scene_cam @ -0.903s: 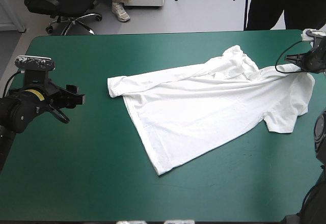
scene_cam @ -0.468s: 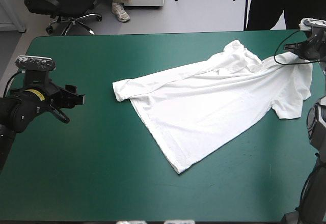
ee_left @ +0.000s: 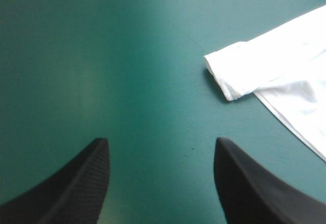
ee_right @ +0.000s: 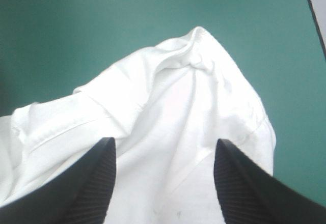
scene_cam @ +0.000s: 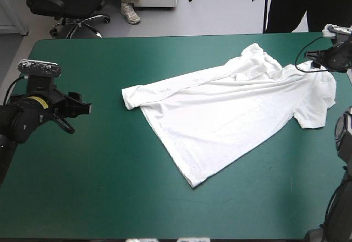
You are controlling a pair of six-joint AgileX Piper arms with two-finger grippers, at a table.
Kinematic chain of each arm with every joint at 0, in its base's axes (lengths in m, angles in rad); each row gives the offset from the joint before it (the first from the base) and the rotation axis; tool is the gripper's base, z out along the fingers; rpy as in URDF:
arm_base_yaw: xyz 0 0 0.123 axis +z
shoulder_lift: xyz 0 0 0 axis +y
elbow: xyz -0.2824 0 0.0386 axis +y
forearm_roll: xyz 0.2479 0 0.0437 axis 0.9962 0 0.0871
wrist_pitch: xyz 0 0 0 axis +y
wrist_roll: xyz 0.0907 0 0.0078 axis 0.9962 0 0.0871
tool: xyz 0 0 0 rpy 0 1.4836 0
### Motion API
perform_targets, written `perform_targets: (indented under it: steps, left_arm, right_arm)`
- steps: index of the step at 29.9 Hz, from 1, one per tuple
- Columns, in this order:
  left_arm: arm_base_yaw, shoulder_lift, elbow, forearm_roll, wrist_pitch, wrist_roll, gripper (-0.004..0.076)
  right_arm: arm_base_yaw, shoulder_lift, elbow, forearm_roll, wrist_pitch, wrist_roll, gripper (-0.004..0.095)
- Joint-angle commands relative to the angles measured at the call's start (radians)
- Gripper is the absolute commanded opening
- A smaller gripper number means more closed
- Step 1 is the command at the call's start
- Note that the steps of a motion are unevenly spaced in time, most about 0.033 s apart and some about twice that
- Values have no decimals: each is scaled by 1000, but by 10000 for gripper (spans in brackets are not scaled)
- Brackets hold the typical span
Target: Fold the cloth
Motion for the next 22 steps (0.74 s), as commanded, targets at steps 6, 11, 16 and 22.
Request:
perform_targets:
  steps: [6,11,16,22]
  left_arm:
    - [-3,-19,-23,4,2,106,433]
    - [-3,-19,-23,32,23,137,433]
    - [-3,-19,-23,5,19,130,433]
    - [-3,-17,-23,15,19,151,433]
  right_arm:
    - [-12,-249,-3,136,86,-58,489]
    - [34,-400,172,126,100,-81,468]
    - [168,-576,389,39,115,-88,468]
    - [450,-727,517,-121,163,-16,467]
